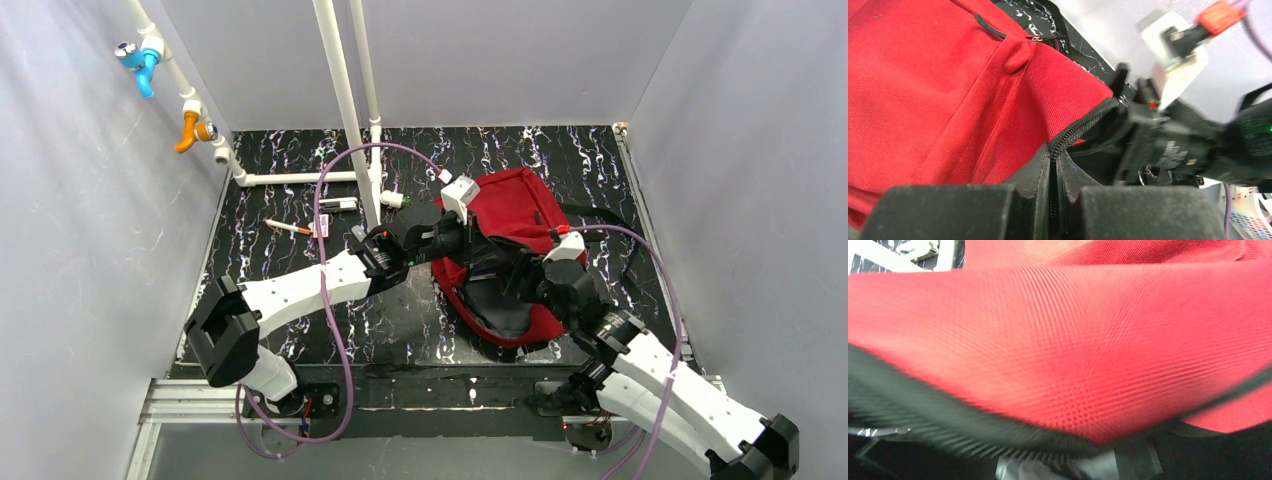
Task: Pack the student bag
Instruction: Place the book in the student bag, then zip the student bag at the center of the board.
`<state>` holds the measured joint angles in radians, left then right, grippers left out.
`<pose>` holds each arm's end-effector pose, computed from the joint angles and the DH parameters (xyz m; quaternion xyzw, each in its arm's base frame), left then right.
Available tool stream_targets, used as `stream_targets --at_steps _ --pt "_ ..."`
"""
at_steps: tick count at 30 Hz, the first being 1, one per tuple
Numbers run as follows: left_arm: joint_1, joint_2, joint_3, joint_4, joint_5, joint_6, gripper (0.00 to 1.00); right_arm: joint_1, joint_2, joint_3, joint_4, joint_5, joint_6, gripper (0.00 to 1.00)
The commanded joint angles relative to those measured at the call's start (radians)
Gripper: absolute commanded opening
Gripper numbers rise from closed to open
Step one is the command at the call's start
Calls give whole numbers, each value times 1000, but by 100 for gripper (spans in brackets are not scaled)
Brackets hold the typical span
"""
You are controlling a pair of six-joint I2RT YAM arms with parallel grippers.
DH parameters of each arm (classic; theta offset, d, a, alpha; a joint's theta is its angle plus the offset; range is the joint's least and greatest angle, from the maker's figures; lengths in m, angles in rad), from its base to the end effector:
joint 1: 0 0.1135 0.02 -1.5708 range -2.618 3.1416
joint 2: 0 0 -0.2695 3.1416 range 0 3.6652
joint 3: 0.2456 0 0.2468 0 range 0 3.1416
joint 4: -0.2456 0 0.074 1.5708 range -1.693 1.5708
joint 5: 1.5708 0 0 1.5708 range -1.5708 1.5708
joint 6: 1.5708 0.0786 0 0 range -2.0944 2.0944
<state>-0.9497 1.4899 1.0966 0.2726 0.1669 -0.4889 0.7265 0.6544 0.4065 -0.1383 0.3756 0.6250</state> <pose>0.2179 -0.3270 0.3276 0.2242 0.7135 -0.4824 0.4560 0.1606 0.1042 0.2216 0.0628 0.8193 0.2222 0.5248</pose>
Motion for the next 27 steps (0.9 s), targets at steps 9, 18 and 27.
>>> stream_targets --at_steps 9,18,27 --pt "15 23 17 -35 62 -13 0 -1 -204 419 -584 27 150 98" --pt "15 41 -35 -58 228 -94 36 -2 -12 647 -643 60 -104 98" --pt "20 -143 -154 -259 77 -43 73 -1 81 638 -553 -261 -180 98"
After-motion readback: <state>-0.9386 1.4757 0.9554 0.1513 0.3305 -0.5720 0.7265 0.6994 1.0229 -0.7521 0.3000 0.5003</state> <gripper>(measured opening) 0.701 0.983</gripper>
